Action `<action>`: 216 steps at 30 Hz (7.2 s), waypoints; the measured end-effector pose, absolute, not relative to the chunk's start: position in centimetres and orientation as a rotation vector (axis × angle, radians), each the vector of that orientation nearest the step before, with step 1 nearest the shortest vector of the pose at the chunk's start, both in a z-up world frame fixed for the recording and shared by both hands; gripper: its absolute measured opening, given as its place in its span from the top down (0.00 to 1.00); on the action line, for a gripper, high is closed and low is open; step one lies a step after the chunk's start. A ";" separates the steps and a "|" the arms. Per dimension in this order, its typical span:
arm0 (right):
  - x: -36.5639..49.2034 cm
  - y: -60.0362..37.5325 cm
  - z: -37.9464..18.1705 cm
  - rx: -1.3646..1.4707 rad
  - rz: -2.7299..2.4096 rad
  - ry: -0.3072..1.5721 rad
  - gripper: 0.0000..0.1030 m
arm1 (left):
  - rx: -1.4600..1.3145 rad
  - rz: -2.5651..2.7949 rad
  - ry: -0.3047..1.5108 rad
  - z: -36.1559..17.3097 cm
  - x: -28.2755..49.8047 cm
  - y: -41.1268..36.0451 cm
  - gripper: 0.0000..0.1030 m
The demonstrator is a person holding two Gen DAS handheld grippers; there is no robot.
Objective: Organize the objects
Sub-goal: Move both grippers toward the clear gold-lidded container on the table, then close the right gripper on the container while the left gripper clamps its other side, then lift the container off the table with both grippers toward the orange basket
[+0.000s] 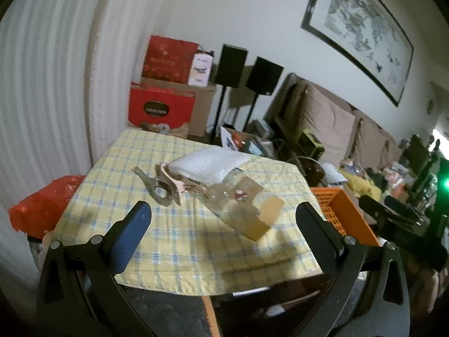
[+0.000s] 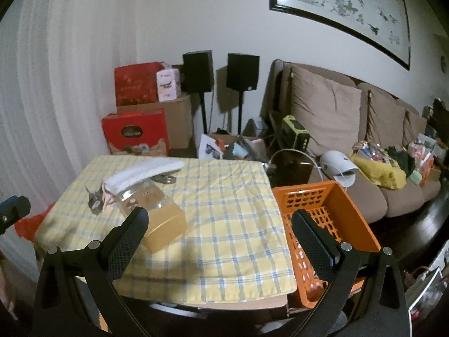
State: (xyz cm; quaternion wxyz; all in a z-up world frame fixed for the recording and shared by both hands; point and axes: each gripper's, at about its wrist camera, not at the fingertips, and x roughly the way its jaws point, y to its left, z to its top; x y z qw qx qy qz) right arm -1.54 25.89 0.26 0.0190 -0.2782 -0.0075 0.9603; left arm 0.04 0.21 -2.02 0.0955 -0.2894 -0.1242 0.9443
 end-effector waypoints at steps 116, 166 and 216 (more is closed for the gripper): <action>-14.8 22.0 -14.2 -1.247 3.340 -0.176 0.14 | -1.333 2.315 -0.463 -13.2 -17.8 7.1 0.13; -2.9 21.2 -4.8 -0.913 3.272 -0.369 0.12 | -1.127 2.437 -0.123 -2.5 -4.7 13.4 0.14; 5.5 36.1 2.0 -0.717 3.130 -0.177 0.11 | -0.849 2.370 0.104 4.3 1.8 29.0 0.15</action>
